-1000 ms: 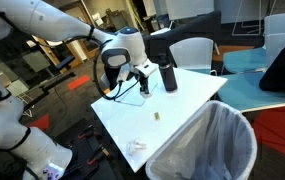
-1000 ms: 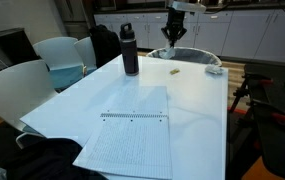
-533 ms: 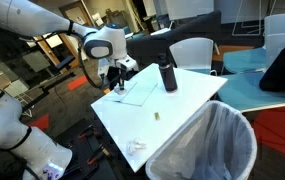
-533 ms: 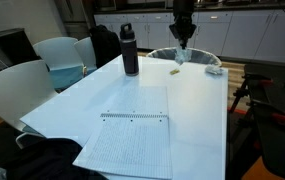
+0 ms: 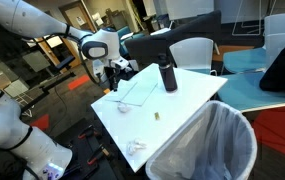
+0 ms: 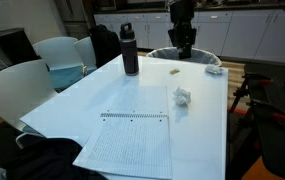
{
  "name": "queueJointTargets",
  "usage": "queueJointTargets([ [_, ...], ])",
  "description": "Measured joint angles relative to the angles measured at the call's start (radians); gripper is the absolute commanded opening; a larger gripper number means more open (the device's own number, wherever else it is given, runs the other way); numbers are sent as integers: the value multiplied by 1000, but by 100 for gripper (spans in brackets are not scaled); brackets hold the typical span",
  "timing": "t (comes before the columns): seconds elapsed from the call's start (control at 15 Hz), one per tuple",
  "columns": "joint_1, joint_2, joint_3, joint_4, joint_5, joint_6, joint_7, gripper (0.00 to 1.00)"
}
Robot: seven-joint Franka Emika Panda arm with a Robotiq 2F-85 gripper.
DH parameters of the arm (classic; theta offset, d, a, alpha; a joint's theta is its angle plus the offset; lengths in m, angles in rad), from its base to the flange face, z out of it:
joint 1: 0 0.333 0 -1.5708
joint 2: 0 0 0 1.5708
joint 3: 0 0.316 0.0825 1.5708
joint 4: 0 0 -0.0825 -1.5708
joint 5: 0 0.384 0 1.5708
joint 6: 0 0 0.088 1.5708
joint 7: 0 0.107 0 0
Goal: Move the crumpled paper at the back of the table to the left
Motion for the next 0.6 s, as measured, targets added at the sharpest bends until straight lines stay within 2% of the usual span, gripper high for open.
queueJointTargets([
  [0.27, 2, -4, 0, 0, 0, 0, -16, 99],
  [0.6, 2, -22, 0, 0, 1, 0, -33, 100],
])
